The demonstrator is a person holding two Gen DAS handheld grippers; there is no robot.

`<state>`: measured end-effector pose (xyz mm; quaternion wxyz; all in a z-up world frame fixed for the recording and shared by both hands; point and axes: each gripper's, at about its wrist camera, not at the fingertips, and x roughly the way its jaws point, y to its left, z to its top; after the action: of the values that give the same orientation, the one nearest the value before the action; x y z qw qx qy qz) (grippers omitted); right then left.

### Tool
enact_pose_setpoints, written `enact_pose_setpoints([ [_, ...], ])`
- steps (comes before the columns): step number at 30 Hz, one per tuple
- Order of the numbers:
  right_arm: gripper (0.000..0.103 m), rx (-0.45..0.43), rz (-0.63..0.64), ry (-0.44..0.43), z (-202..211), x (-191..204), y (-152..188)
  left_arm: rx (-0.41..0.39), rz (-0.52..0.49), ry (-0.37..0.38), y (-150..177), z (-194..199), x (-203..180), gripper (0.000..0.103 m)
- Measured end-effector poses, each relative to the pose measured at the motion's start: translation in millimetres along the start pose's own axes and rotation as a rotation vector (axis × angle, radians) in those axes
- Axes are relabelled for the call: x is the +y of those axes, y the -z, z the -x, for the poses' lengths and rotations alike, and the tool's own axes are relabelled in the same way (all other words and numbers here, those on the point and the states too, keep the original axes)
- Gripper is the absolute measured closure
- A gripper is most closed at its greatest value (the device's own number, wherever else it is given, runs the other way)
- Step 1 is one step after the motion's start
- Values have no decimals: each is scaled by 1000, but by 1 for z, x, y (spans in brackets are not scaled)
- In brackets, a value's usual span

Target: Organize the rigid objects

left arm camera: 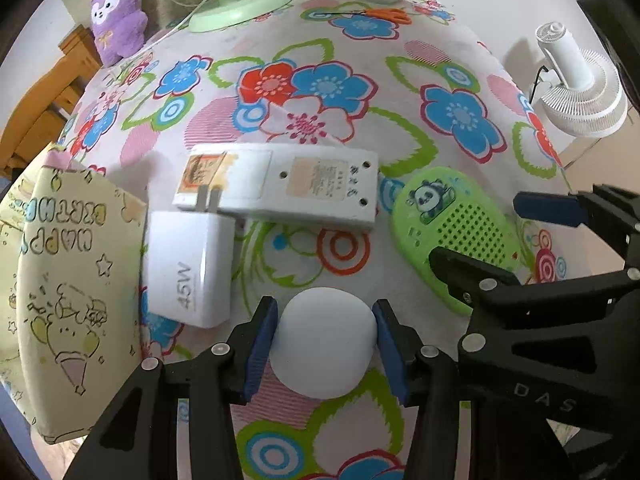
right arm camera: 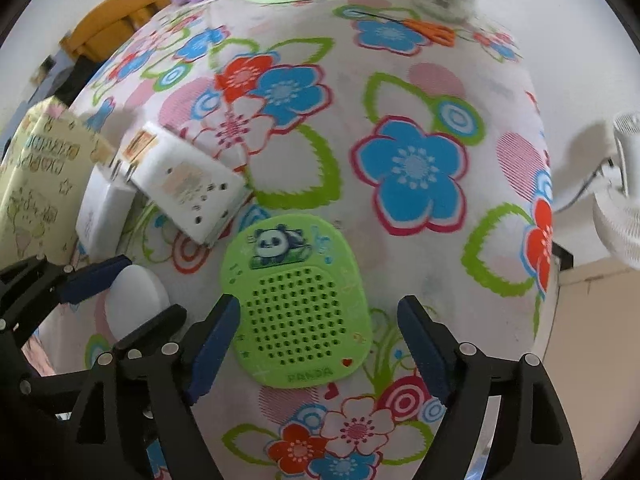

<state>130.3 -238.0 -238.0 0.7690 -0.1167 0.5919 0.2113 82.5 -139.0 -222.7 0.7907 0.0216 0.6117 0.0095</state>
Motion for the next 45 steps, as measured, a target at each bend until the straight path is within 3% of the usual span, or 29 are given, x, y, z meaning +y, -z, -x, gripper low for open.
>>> enact_pose_setpoints([
  [5, 15, 27, 14, -5, -7, 7, -2, 3, -8, -12, 9, 1, 8, 52],
  [9, 23, 22, 31, 72, -11, 19, -5, -13, -37, -22, 11, 1, 6, 53],
  [17, 24, 22, -74, 93, -4, 19, 3, -5, -50, 11, 10, 7, 8, 53],
  [29, 24, -66, -196, 166, 64, 22, 4, -82, -153, 62, 0, 61, 15, 53],
  [45, 24, -200, -309, 237, 149, 59, -1, -194, -222, 106, -10, 133, 45, 53],
])
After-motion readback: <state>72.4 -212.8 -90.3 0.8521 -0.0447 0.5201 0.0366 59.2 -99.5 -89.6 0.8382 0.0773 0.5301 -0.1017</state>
